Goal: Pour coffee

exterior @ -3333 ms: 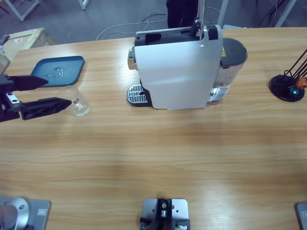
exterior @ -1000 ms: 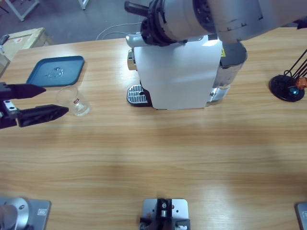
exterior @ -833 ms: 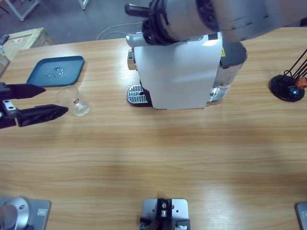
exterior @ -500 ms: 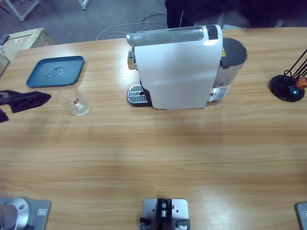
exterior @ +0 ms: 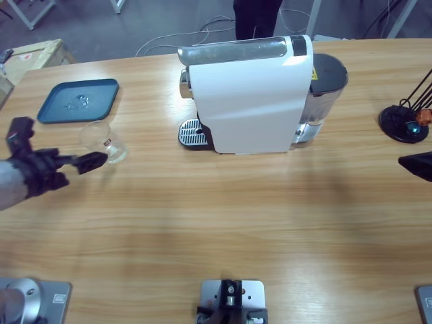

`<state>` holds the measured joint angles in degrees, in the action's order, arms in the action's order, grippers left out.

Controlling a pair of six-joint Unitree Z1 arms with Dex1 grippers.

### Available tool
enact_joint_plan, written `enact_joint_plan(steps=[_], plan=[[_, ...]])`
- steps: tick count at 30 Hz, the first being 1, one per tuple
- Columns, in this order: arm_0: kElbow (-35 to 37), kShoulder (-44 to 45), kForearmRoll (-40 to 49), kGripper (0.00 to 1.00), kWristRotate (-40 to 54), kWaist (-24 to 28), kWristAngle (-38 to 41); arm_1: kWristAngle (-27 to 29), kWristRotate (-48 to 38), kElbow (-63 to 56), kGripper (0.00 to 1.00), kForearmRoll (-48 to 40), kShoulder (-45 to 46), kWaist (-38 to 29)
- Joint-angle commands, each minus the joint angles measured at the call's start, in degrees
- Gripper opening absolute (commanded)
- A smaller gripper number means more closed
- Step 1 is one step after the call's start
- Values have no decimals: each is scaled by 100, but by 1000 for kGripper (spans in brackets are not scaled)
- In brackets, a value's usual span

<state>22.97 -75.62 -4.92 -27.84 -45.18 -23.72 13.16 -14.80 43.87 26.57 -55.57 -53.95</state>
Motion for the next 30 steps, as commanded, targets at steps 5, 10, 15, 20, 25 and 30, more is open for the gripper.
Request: enact_joint_plan(steps=[5,10,15,20,25,30], plan=[[-31,-1763,-902,991,79,-52,-1136,126,-179,-273,1000,288,147,-54],[-38,-2264,-1703,991,142,-52,-1126,126,-216,-205,1000,296,8,-54],[-38,-2517,-2118,991,164,-3,-1087,135,-253,-133,1000,261,-217,-54],[-81,-2781,-2570,979,285,184,-1082,135,-374,-154,1000,216,-277,-54],[-68,-2827,-2751,567,471,351,-952,135,-492,-277,1000,85,-281,-56],[-82,-2853,-2751,616,496,379,-827,135,-559,-361,1000,-34,-289,-56]])
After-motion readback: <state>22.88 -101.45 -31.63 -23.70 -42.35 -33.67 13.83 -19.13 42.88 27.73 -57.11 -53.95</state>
